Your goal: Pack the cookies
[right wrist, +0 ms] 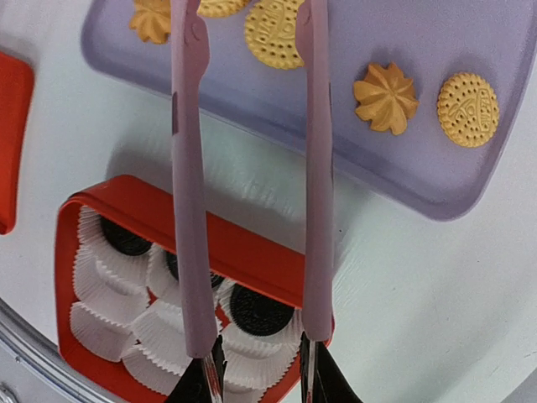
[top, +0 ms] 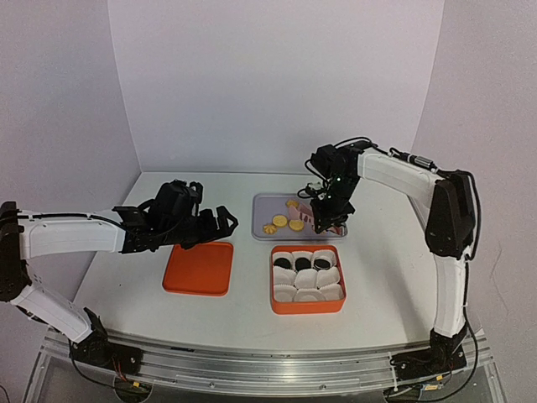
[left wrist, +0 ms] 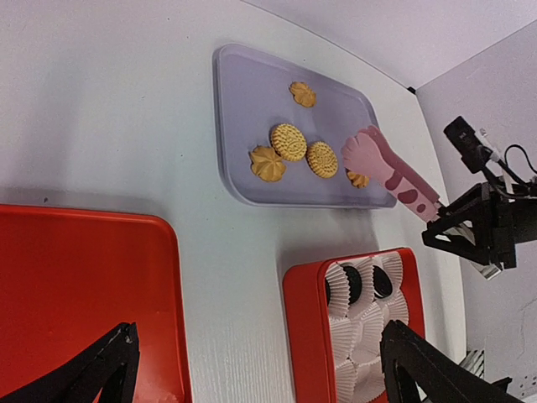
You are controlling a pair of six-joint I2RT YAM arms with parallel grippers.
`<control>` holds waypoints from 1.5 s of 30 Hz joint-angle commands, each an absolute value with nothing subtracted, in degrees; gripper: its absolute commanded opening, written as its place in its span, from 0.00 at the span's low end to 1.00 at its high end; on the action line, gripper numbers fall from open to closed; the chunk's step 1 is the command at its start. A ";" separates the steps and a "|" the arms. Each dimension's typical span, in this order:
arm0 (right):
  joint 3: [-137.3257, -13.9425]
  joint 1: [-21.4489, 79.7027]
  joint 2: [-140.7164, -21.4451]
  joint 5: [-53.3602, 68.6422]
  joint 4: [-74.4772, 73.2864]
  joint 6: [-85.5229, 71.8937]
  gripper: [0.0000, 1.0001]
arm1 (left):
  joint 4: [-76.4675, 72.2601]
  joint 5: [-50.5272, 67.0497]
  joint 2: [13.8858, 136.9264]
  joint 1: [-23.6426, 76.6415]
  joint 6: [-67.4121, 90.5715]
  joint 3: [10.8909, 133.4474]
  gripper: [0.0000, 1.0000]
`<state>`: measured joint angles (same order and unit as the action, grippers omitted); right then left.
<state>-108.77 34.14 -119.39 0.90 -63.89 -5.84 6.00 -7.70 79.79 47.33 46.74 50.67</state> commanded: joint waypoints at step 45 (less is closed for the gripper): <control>-113.05 33.47 -114.38 -0.68 -70.53 1.34 0.15 | 5.53 -8.65 81.57 47.45 45.67 54.47 1.00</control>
<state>-116.34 33.41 -126.59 -3.06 -69.43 0.54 7.42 -8.71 80.61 47.33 46.53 52.49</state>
